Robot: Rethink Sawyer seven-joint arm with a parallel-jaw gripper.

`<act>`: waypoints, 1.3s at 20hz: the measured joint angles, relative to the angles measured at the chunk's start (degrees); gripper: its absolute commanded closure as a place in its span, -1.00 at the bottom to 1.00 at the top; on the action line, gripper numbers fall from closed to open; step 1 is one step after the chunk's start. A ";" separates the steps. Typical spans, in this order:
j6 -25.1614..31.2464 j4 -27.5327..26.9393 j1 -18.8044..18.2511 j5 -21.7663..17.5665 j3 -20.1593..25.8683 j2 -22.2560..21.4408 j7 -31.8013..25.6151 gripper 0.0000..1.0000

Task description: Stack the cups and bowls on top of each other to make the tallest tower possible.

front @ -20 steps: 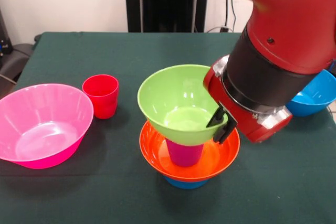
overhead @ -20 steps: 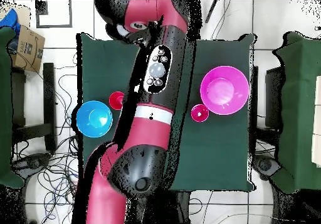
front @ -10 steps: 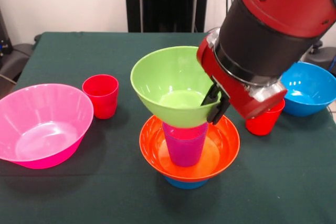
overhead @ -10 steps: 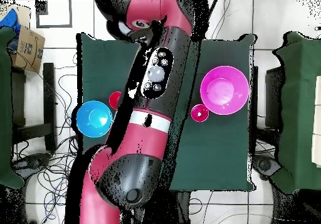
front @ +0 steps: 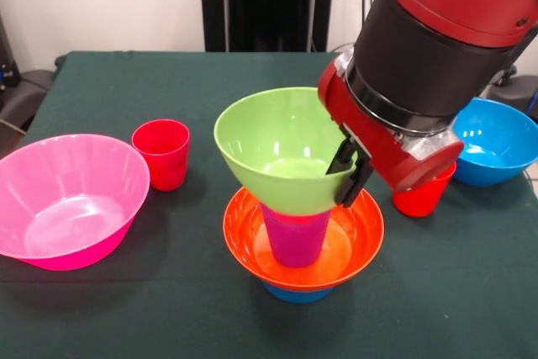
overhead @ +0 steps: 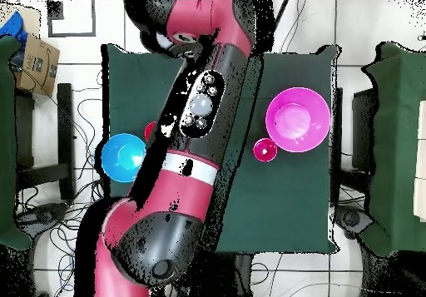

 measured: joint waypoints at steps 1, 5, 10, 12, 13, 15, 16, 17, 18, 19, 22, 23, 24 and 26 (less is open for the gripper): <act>-0.87 0.67 0.31 -0.55 0.21 -0.13 0.00 1.00; -3.73 3.12 1.47 -2.38 1.01 -0.46 0.00 1.00; -6.58 6.45 2.70 -4.29 2.47 -0.55 0.00 1.00; -6.83 7.54 2.90 -4.81 3.16 -0.65 0.00 1.00; -6.83 8.24 2.96 -5.29 3.60 -0.82 0.00 1.00; -6.84 8.97 2.94 -5.79 4.12 -1.12 0.00 1.00; -6.84 9.43 2.92 -6.03 4.45 -1.38 0.00 1.00; -6.84 9.88 2.92 -6.23 4.78 -1.68 0.00 1.00; -6.84 10.24 2.91 -6.34 5.06 -1.97 0.00 1.00; -6.84 10.60 2.90 -6.45 5.41 -2.28 0.00 1.00; -6.84 11.12 2.91 -6.44 6.27 -3.00 0.00 1.00; -6.84 11.17 2.91 -6.45 6.42 -3.14 0.00 1.00; -6.84 11.20 2.91 -6.45 6.71 -3.40 0.00 1.00; -6.84 11.21 2.89 -6.45 7.04 -3.70 0.00 1.00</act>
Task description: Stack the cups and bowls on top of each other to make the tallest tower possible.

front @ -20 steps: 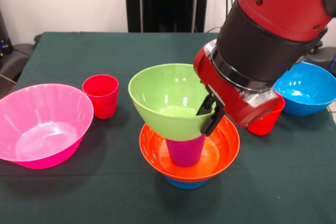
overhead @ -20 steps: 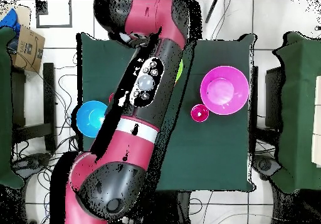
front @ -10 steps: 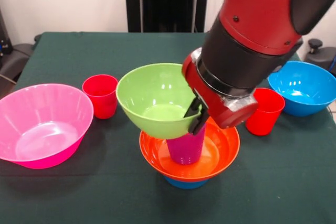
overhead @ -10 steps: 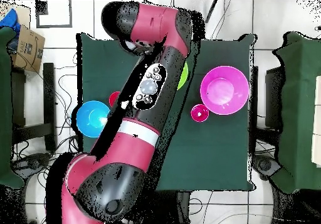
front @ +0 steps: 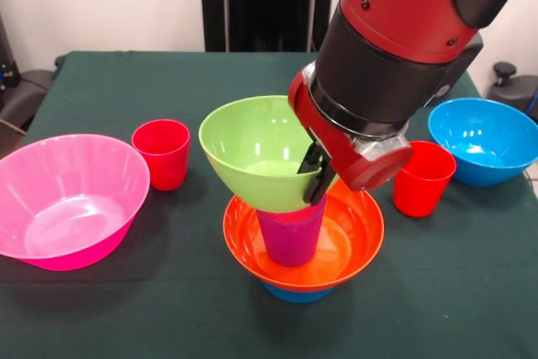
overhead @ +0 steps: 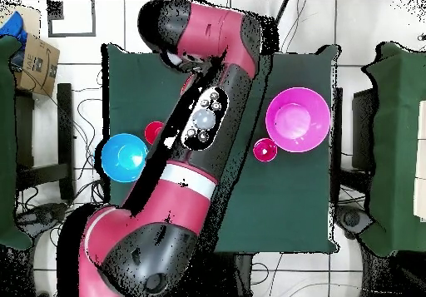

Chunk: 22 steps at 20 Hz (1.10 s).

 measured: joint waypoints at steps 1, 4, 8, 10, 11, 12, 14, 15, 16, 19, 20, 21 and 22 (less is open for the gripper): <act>0.00 0.00 0.00 0.00 0.18 -0.23 0.00 1.00; 0.00 0.00 -0.01 0.00 0.48 -0.67 0.00 1.00; 0.00 0.00 -0.01 -0.39 0.91 -1.14 0.00 1.00; 0.00 0.00 -0.01 -0.77 1.09 -1.18 0.00 1.00; 0.00 0.00 -0.01 -0.97 1.19 -1.18 0.00 1.00; 0.00 0.01 -0.01 -1.29 1.40 -1.19 0.00 1.00; 0.00 0.07 0.00 -1.61 1.67 -1.21 0.00 1.00; 0.00 0.14 0.00 -1.77 1.85 -1.21 0.00 1.00; 0.00 0.27 -0.01 -2.01 2.21 -1.25 0.00 1.00; 0.00 1.01 0.01 -2.67 3.40 -1.49 0.00 1.00; 0.00 1.17 0.02 -2.82 3.54 -1.54 0.00 1.00; 0.00 1.59 0.05 -3.19 3.85 -1.69 0.00 1.00; 0.00 1.93 0.06 -3.45 4.13 -1.84 0.00 1.00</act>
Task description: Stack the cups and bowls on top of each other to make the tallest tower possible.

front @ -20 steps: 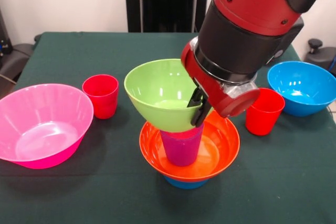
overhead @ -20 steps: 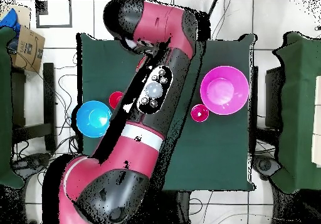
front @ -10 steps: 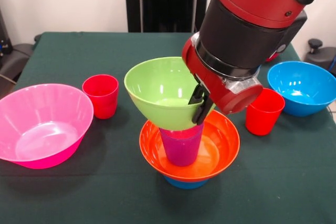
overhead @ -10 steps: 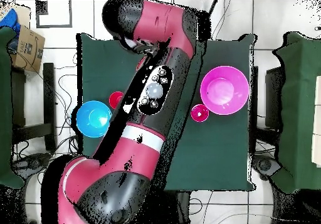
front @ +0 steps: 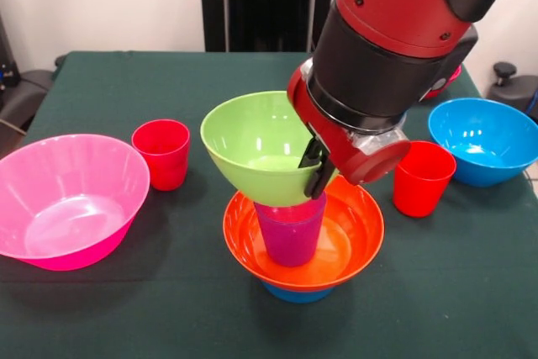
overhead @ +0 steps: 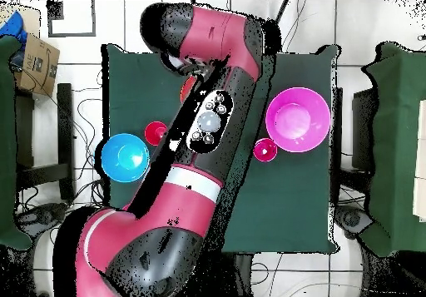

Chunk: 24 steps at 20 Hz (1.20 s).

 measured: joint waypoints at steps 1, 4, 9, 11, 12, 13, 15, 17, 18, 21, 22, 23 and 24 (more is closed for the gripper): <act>-0.01 0.30 0.00 -0.27 0.28 -0.15 0.00 1.00; 0.00 0.95 0.01 -0.86 0.97 -0.44 0.00 1.00; -0.01 1.67 0.03 -1.73 2.32 -0.55 0.00 1.00; 0.00 1.85 0.04 -2.11 2.83 -0.56 0.00 1.00; 0.00 1.93 0.04 -2.27 2.93 -0.58 0.00 1.00; -0.01 1.96 0.04 -2.33 2.97 -0.59 0.00 1.00; -0.01 1.99 0.03 -2.39 3.13 -0.67 0.00 1.00; -0.01 1.99 0.04 -2.48 3.37 -0.78 0.00 1.00; -0.01 1.99 0.03 -2.49 3.43 -0.81 0.00 1.00; -0.01 1.99 0.04 -2.58 3.70 -0.96 0.00 1.00; -0.01 1.99 0.04 -2.62 3.79 -1.01 0.00 1.00; -0.01 1.99 0.03 -2.67 3.89 -1.05 0.00 1.00; -0.01 1.98 0.03 -2.69 3.93 -1.06 0.00 1.00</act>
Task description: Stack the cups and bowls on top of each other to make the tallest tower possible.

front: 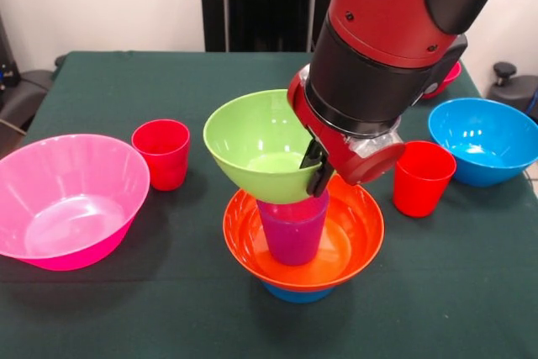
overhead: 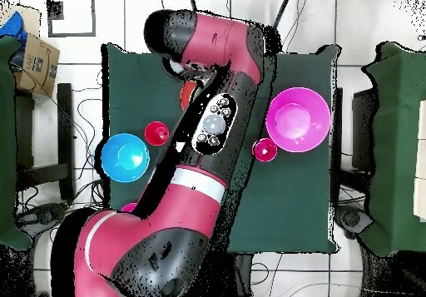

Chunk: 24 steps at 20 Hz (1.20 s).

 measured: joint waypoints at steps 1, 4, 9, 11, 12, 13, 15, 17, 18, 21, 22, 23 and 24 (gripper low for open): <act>0.00 -0.01 0.01 -0.05 0.05 -0.02 0.00 1.00; 0.01 -0.20 0.00 -0.12 0.08 -0.02 0.00 1.00; 0.01 -0.81 0.00 -0.20 0.14 -0.02 0.00 1.00; 0.01 -1.20 0.00 -0.20 0.14 -0.02 0.00 1.00; 0.01 -1.25 0.00 -0.20 0.14 -0.02 0.00 1.00; 0.09 -1.40 0.00 -0.21 0.14 -0.02 0.00 1.00; 0.30 -1.69 -0.01 -0.21 0.14 -0.01 0.00 1.00; 0.51 -2.17 0.00 -0.21 0.14 -0.02 0.00 1.00; 0.52 -2.32 0.00 -0.21 0.14 -0.01 0.00 1.00; 0.53 -3.10 0.01 -0.20 0.13 0.01 0.00 1.00; 0.53 -3.14 0.01 -0.20 0.13 0.01 0.00 1.00; 0.53 -3.25 0.01 -0.20 0.14 0.01 0.00 1.00; 0.53 -3.25 0.00 -0.20 0.16 0.01 0.00 1.00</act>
